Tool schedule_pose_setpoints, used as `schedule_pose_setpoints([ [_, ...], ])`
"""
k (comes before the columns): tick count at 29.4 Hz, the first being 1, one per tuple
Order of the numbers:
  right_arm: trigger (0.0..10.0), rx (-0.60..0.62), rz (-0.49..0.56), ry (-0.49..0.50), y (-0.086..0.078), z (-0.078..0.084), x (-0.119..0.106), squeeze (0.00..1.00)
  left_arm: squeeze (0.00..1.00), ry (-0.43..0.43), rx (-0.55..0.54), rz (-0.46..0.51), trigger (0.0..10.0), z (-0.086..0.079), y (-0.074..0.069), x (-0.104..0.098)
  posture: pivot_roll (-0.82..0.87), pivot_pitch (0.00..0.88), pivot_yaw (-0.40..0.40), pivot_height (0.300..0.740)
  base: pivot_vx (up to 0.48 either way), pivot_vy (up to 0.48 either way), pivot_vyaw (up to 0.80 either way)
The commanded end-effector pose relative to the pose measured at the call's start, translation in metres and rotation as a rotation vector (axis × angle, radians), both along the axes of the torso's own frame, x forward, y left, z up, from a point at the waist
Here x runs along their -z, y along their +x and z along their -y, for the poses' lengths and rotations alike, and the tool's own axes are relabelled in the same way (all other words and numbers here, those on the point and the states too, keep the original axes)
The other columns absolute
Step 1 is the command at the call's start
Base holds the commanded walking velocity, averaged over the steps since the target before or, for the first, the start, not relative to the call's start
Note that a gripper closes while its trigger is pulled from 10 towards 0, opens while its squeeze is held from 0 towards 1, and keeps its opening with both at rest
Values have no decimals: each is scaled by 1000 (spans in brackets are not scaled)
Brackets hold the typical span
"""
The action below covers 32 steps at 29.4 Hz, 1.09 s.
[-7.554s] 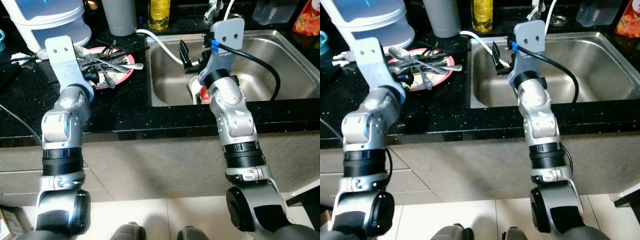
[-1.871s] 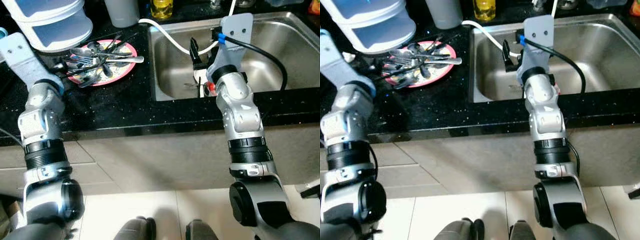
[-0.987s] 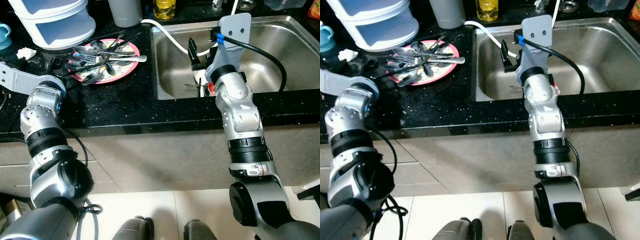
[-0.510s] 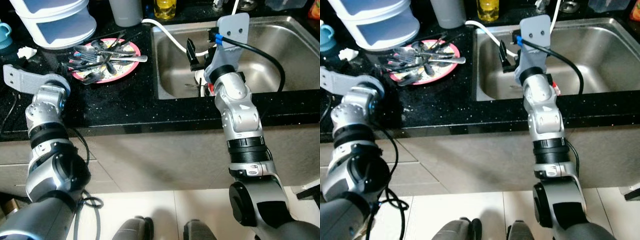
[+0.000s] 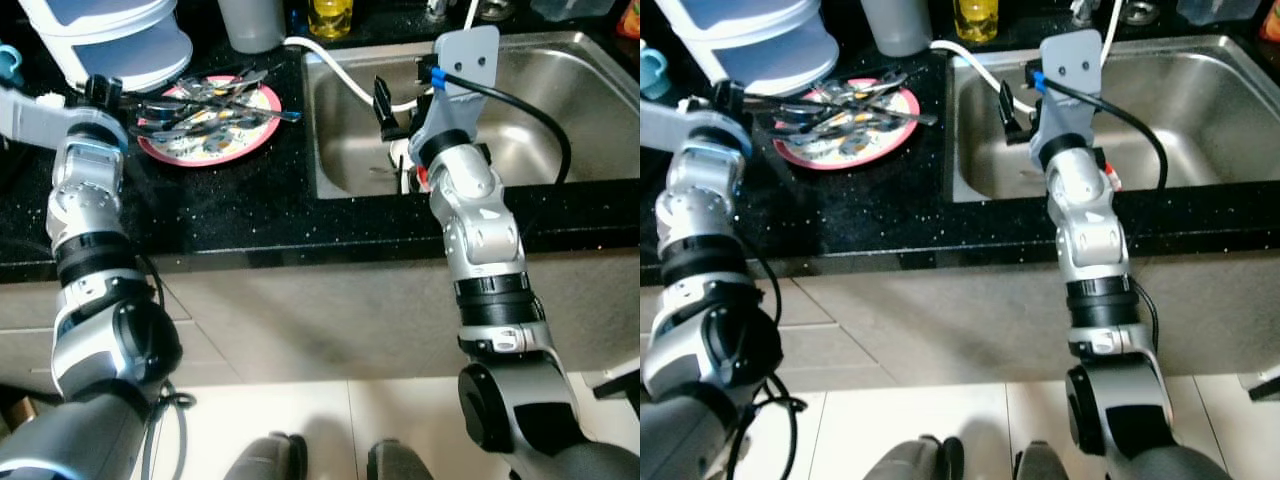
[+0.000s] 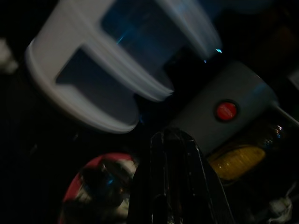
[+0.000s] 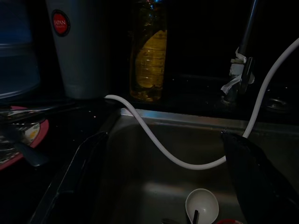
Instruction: Kitchen organization
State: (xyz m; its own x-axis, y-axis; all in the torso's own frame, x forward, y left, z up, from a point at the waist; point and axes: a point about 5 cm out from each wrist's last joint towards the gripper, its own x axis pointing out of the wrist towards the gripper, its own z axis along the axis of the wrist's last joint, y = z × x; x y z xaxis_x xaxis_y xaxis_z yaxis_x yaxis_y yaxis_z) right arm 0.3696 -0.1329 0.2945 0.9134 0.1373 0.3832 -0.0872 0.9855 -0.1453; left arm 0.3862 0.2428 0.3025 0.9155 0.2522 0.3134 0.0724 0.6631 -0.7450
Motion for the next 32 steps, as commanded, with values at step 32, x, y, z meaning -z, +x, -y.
schedule_pose_setpoints([
  [32, 10000, 24, 16, 0, -6, 2, -2, 0, 0, 438, 477, 293, 10000, 161, 5, -84, -30, 147, 143, 740, 0, 0, 0],
])
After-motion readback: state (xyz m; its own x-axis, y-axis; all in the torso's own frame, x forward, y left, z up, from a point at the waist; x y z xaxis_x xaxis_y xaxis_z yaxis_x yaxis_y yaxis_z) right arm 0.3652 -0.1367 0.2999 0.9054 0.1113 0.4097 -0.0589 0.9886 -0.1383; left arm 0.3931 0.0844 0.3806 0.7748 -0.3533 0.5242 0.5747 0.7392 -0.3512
